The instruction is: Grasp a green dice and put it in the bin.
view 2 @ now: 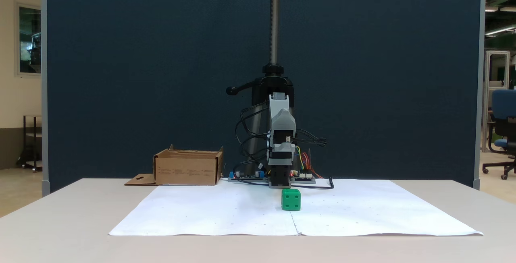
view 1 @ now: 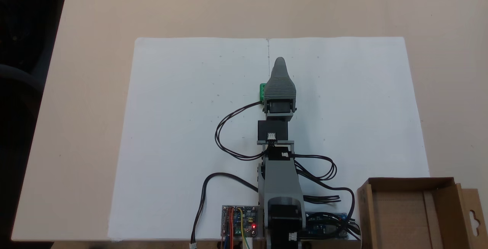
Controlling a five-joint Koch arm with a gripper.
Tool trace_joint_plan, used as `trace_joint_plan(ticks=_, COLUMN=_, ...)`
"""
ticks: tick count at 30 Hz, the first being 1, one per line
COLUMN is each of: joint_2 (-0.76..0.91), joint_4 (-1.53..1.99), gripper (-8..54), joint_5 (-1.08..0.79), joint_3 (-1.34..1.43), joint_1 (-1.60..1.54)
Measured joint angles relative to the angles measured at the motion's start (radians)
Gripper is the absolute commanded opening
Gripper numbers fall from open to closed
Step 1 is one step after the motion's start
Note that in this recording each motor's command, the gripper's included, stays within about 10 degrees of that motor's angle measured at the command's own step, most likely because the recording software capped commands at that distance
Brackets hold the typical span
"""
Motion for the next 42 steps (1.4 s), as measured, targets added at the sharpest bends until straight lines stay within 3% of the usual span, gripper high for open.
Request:
trace_joint_plan(ticks=5, joint_2=0.000, joint_4=0.222, gripper=43.1, joint_5=0.002, joint_3=0.000, joint_1=0.006)
trace_joint_plan(ticks=42, joint_2=0.000, joint_4=0.227, gripper=41.6, joint_5=0.000, joint_3=0.000, joint_1=0.008)
